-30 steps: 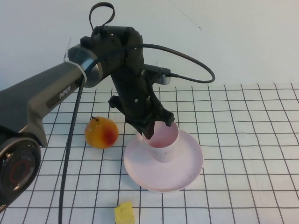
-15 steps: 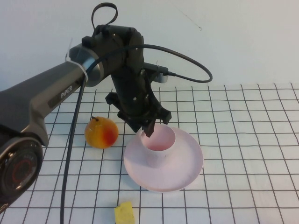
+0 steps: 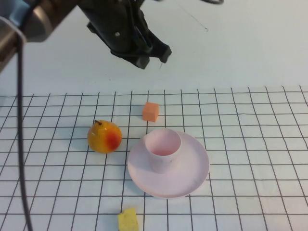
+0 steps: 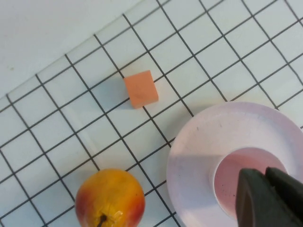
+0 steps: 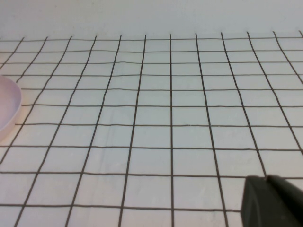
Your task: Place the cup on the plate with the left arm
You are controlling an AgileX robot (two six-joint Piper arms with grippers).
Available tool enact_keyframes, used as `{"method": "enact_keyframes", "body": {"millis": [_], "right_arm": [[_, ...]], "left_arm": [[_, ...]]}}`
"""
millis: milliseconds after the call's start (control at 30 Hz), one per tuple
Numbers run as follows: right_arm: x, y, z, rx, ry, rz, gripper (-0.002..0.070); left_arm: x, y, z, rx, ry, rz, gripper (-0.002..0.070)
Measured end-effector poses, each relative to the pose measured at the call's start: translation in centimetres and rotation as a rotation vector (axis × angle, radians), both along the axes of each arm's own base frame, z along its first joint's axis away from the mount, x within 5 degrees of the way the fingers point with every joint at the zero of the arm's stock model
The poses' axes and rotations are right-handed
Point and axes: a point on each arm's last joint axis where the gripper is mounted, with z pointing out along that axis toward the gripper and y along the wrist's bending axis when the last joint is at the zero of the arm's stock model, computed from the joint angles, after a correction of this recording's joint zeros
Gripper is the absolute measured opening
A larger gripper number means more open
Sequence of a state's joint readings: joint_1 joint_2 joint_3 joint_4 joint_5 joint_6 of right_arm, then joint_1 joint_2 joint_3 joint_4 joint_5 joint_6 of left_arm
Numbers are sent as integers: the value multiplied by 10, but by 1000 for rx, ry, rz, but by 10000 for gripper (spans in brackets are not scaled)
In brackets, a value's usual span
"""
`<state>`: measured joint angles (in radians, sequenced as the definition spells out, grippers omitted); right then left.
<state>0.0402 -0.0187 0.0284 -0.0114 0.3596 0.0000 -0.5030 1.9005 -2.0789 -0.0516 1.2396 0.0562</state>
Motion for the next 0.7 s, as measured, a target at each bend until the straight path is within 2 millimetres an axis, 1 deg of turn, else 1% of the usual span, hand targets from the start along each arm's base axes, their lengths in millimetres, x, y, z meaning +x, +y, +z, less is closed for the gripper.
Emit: {"method": "enact_keyframes", "body": {"millis": [67,100,167,300,333,433,600,700], "right_arm": [[0,0,0,0,0,0,-3],[0,0,0,0,0,0,-3],[0,0,0,0,0,0,-3],[0,0,0,0,0,0,-3],[0,0,0,0,0,0,-3],[0,0,0,0,0,0,-3],[0,0,0,0,0,0,-3],[0,0,0,0,0,0,-3]], "left_arm": [[-16,9,18,-16,-28,0,3],[-25,13,23,-20,-28,-2,2],[-40,20,23,-20,-8,-4,0],[-74,37,12,-9,67,-8,-1],[-84,42,12,-16,70,-4,-1],[-114,57,4,-48,82,22,-1],[-165,77,6,-188,36,33,-1],[-188,85,7,-254,42,23,-1]]}}
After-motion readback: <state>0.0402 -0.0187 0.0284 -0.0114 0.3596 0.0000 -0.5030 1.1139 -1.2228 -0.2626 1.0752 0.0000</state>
